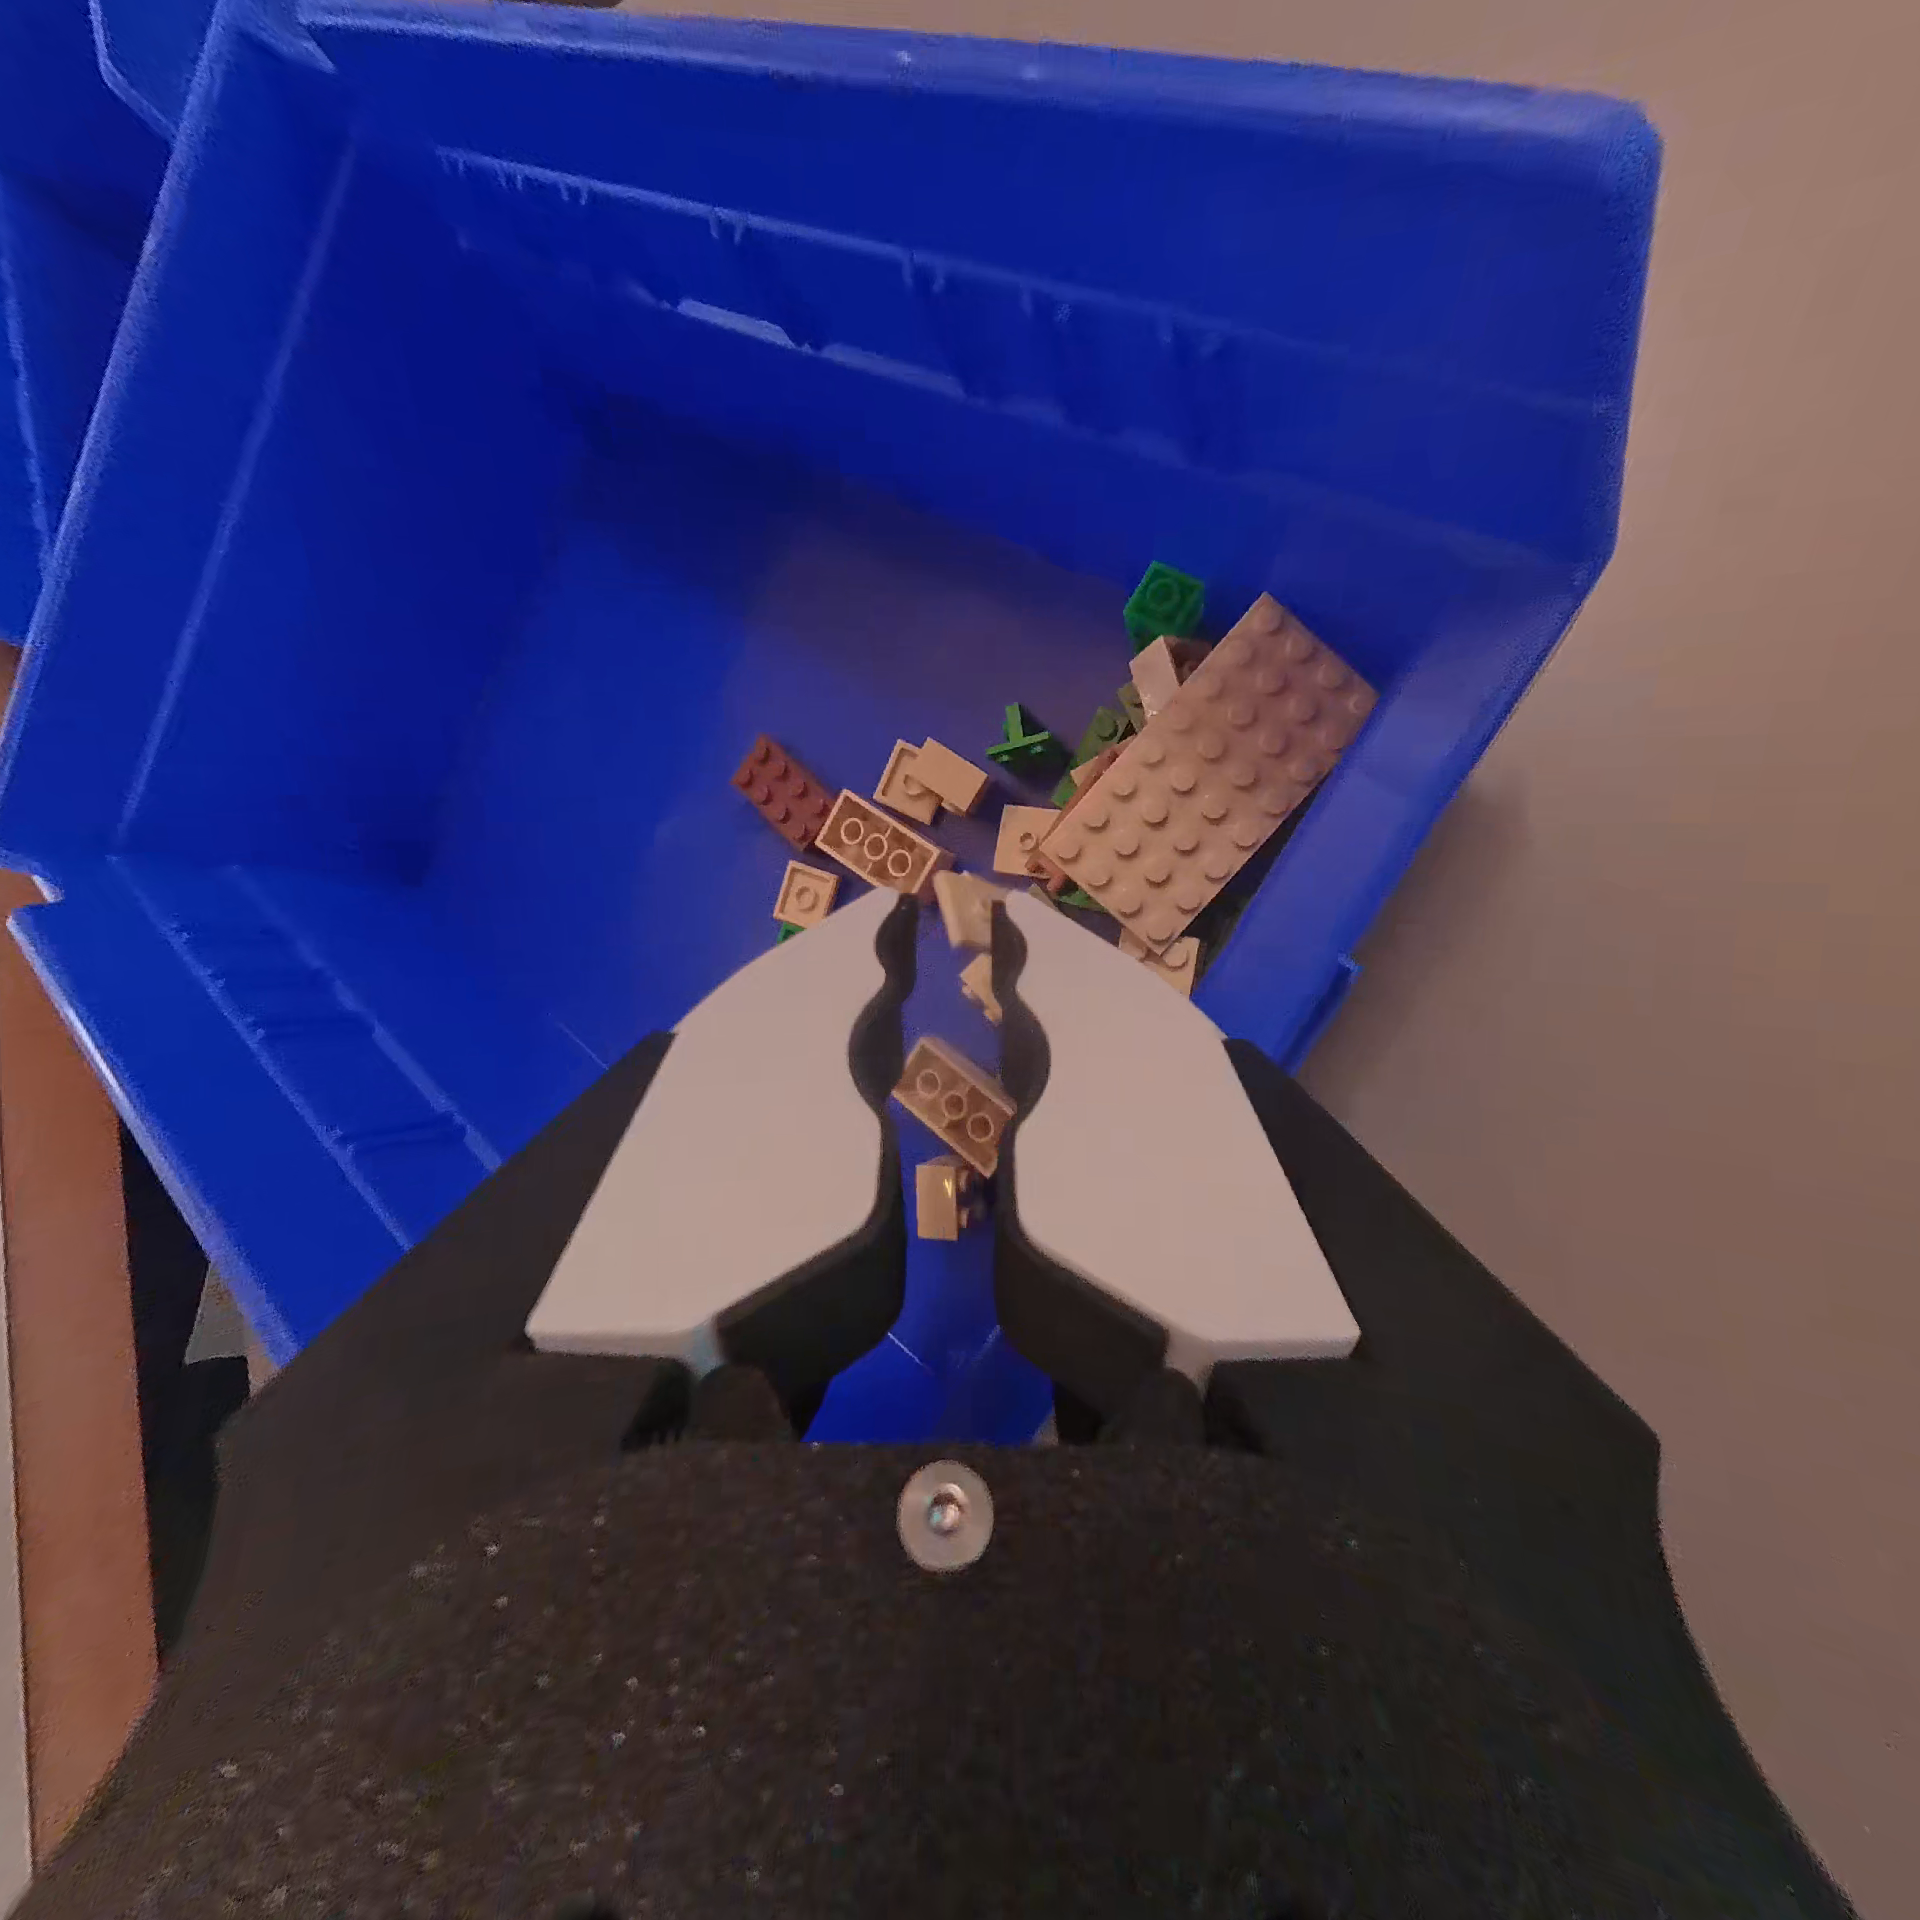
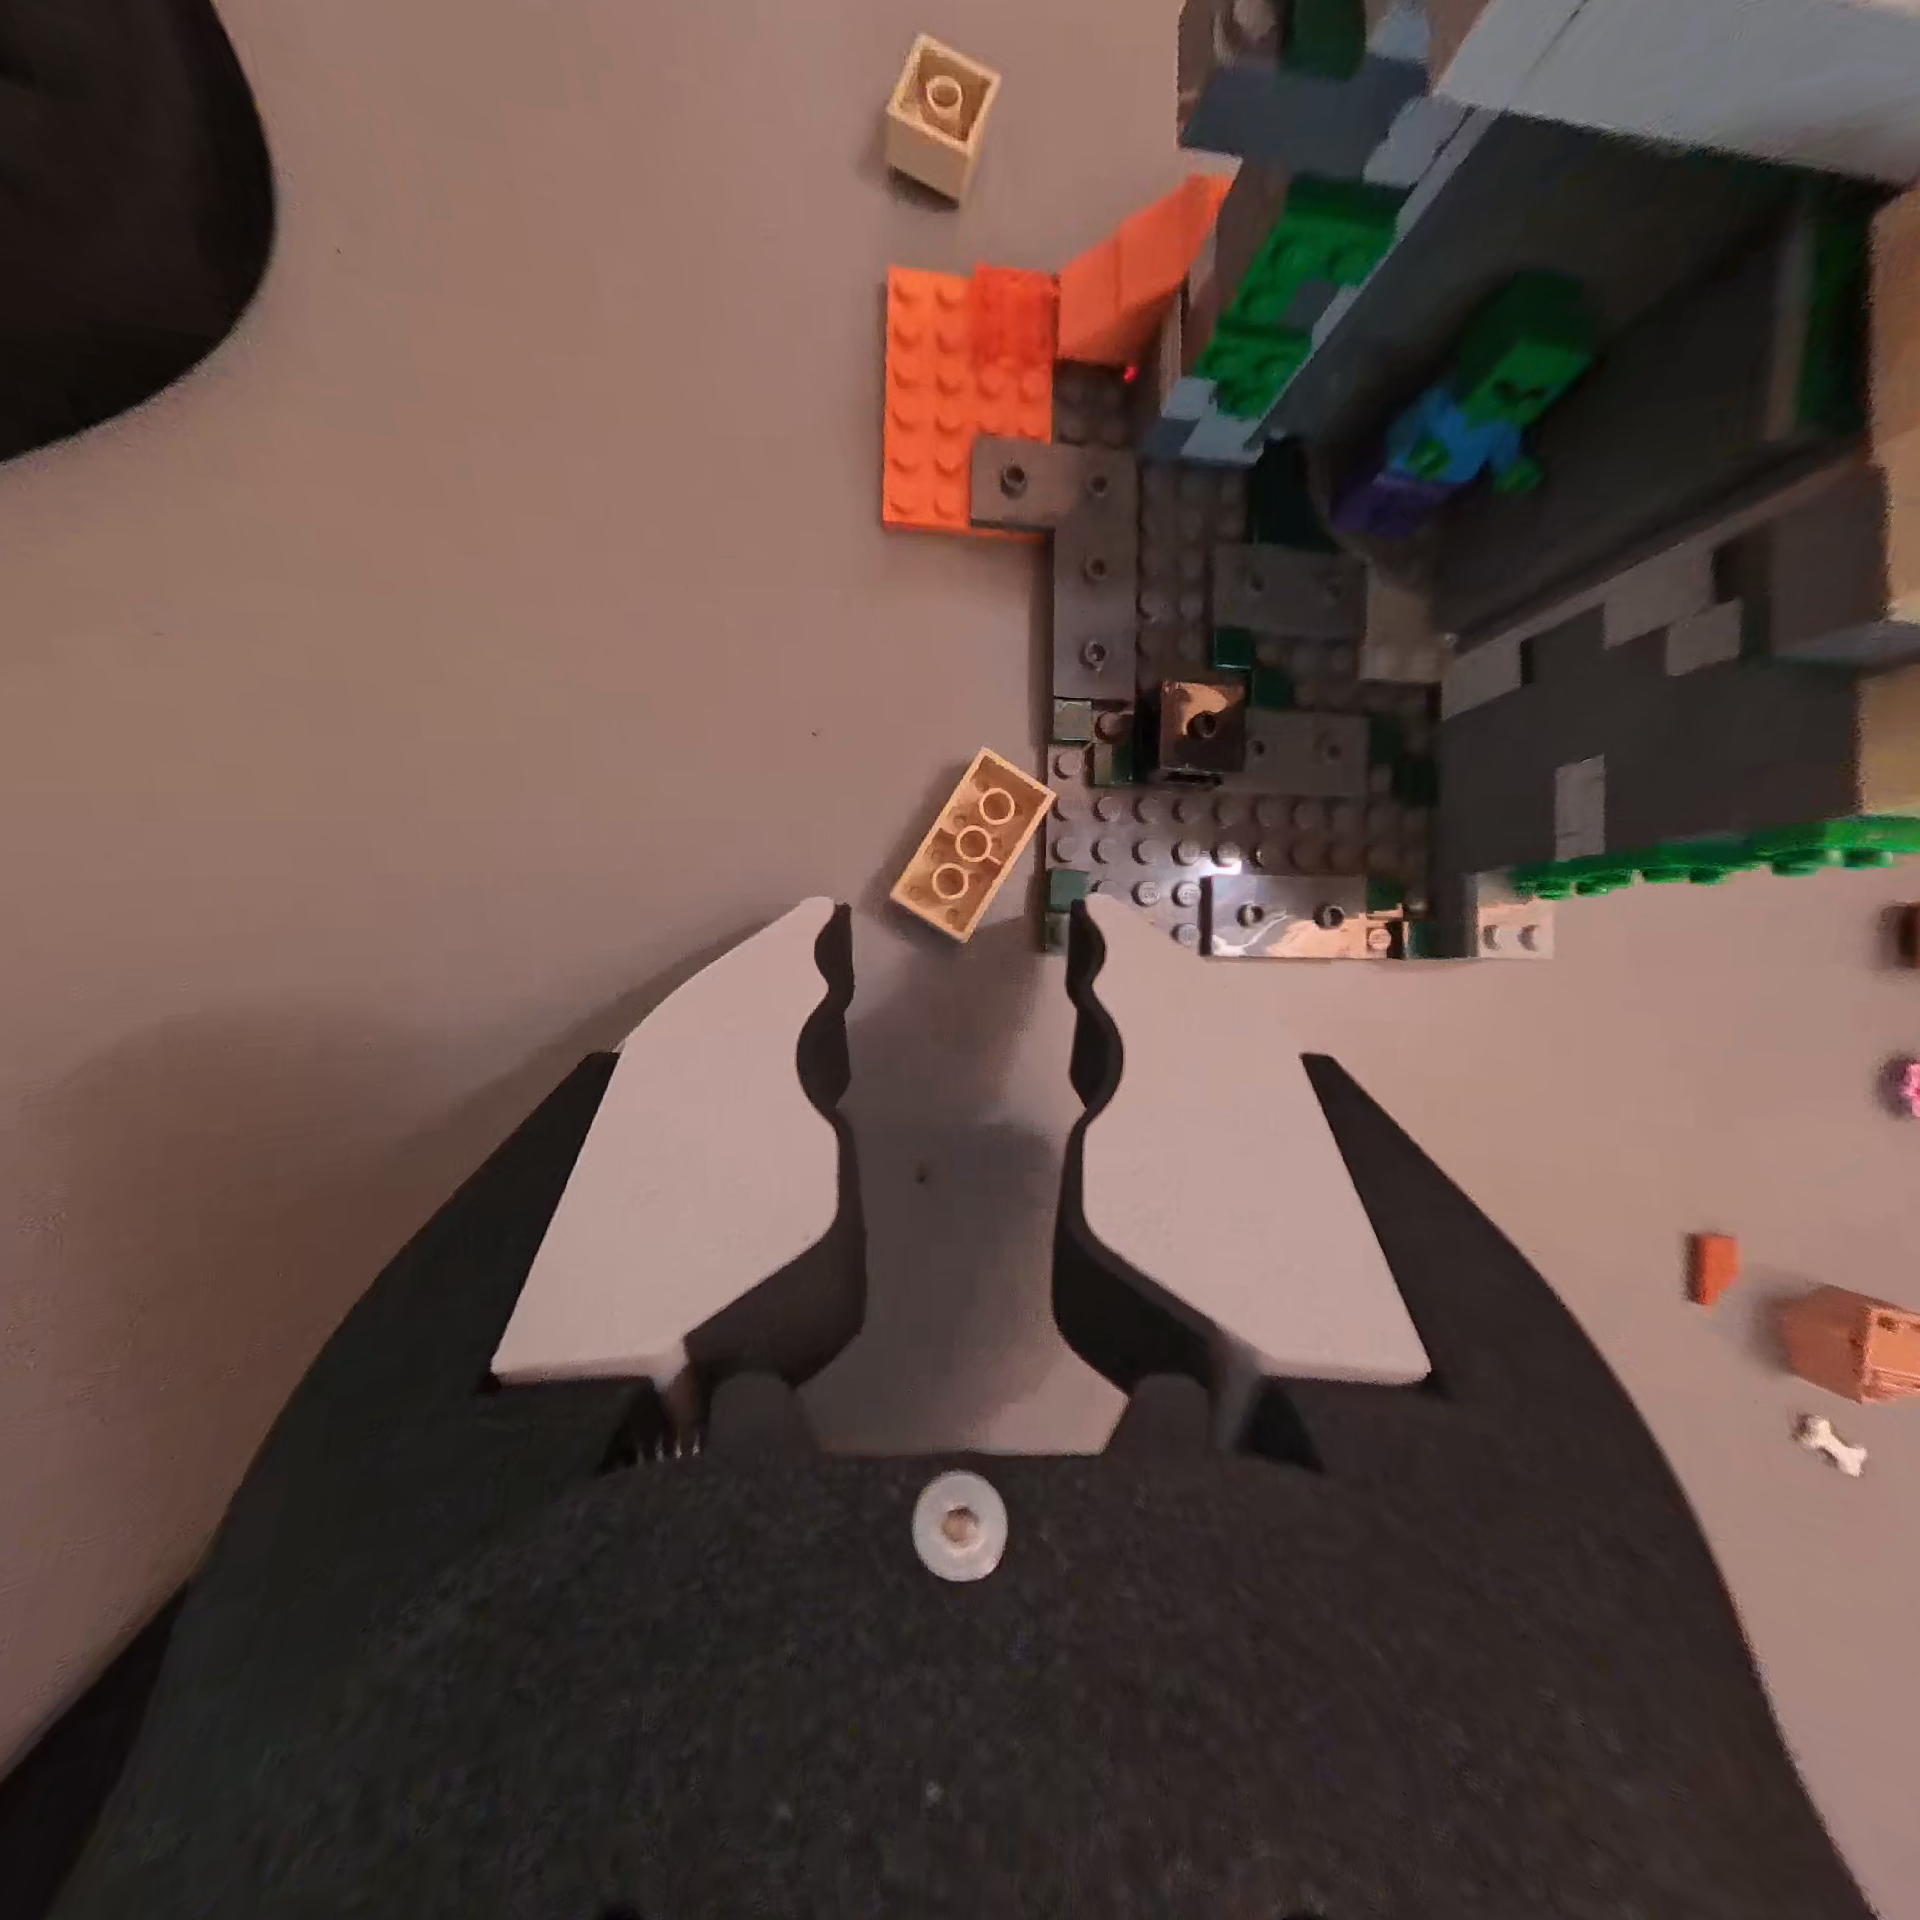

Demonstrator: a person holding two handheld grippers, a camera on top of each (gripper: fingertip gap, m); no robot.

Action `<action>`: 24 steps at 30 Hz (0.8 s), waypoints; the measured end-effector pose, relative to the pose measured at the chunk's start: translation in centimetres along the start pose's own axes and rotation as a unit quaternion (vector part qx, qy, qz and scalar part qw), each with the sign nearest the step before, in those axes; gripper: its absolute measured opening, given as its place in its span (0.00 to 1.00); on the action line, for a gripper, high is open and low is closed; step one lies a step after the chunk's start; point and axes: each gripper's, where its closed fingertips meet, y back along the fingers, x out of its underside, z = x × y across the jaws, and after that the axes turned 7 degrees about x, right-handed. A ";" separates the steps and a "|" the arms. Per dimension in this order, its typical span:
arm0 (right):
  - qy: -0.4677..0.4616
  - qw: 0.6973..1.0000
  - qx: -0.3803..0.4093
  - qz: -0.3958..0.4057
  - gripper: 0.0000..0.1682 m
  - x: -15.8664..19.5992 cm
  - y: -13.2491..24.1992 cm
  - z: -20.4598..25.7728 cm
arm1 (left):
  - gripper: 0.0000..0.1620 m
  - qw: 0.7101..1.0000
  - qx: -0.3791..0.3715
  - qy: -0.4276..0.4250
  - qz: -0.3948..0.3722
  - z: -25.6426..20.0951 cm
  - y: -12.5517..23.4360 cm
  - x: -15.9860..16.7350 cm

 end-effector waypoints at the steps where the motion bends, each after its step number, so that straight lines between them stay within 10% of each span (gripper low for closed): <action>1: -0.004 1.000 0.000 0.003 0.23 0.0 -0.3 0.0 | 0.08 1.000 0.001 0.000 -0.003 -0.1 0.0 -0.1; 10: 0.034 0.999 -0.015 -0.032 0.10 -1.7 -0.4 1.1 | 0.08 0.991 0.085 0.009 -0.107 -3.7 3.2 -3.4; 24: 0.327 0.906 0.096 -0.251 0.09 -11.4 4.2 9.0 | 0.15 0.842 0.490 0.067 -0.215 -22.7 7.8 -9.8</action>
